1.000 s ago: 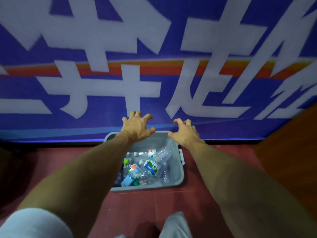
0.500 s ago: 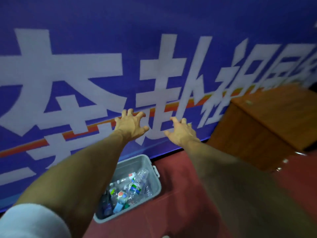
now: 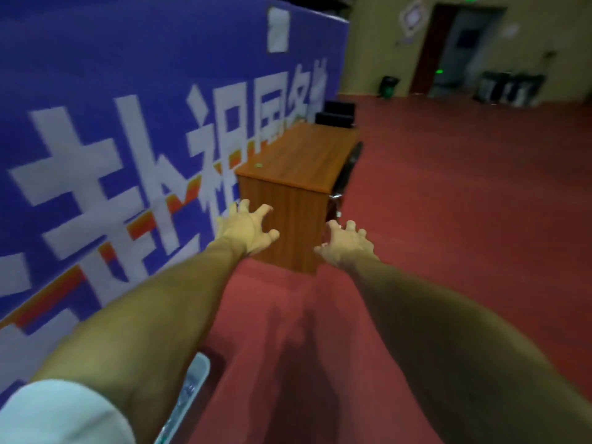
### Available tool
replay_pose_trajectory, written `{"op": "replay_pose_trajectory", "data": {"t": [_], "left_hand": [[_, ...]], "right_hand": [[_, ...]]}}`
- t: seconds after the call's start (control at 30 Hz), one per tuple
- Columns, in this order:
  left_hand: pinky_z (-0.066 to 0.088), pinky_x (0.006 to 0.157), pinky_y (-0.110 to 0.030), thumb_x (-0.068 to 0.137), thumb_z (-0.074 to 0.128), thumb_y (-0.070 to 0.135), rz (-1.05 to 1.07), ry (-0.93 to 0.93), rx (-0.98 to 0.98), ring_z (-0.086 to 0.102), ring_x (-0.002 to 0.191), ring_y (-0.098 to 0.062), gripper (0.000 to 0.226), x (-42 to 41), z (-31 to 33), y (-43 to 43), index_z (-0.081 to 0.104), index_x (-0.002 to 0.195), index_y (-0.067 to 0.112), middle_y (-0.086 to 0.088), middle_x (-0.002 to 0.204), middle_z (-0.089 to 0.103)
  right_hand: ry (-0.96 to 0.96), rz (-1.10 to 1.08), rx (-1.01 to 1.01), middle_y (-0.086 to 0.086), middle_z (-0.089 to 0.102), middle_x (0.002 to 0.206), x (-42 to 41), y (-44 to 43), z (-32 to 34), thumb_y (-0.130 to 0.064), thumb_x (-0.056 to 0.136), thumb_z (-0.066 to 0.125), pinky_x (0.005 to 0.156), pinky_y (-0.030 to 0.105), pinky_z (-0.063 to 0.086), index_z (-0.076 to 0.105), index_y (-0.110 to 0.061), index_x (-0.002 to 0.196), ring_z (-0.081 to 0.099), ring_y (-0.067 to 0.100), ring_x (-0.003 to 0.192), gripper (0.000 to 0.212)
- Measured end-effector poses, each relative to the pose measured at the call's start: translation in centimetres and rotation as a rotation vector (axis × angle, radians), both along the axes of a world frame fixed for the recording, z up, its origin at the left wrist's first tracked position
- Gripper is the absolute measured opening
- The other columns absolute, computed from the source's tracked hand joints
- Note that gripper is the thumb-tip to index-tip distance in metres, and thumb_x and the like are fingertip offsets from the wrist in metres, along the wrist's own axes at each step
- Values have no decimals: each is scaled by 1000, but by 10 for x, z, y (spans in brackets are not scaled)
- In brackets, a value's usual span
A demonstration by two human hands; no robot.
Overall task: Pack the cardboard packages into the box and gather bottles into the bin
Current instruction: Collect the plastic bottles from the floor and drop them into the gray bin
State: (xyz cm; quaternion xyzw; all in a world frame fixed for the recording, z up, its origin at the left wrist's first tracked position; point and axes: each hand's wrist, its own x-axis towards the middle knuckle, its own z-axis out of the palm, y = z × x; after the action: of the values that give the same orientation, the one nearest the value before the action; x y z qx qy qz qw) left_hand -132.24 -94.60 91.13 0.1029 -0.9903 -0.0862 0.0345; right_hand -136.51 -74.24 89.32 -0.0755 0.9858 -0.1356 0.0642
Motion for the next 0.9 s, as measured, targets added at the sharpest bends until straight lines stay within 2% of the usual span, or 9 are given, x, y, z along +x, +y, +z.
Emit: {"op": "replay_pose_trajectory", "data": {"t": [0.1, 0.23, 0.53, 0.9], "left_hand": [[32, 106, -55, 90, 54, 55, -140, 6, -2, 25, 140, -35, 59, -20, 8, 84, 38, 145, 39, -12, 155, 27], [31, 106, -54, 90, 52, 53, -345, -5, -8, 28, 138, -33, 59, -34, 8, 228, 38, 146, 38, -11, 151, 31], [30, 106, -53, 90, 51, 52, -708, -44, 43, 28, 138, -31, 57, -19, -13, 563, 40, 144, 39, -10, 152, 31], [24, 114, -59, 91, 52, 50, -1198, -103, 37, 20, 145, -31, 58, 12, -39, 890, 38, 146, 39, -12, 158, 24]], "right_hand": [[18, -133, -1, 12, 31, 151, 6, 88, 2, -61, 91, 56, 103, 57, 41, 34, -31, 148, 34, 38, 135, 68], [9, -346, 8, 11, 32, 150, 28, 235, 2, -59, 92, 56, 102, 55, 43, 33, -32, 149, 35, 37, 135, 67], [-53, -739, 51, 11, 29, 152, 123, 555, -12, -54, 90, 60, 102, 55, 44, 29, -33, 151, 34, 37, 136, 71], [-117, -1166, 32, 11, 33, 145, 230, 808, -38, -49, 89, 59, 98, 55, 47, 31, -33, 149, 36, 35, 130, 68]]}}
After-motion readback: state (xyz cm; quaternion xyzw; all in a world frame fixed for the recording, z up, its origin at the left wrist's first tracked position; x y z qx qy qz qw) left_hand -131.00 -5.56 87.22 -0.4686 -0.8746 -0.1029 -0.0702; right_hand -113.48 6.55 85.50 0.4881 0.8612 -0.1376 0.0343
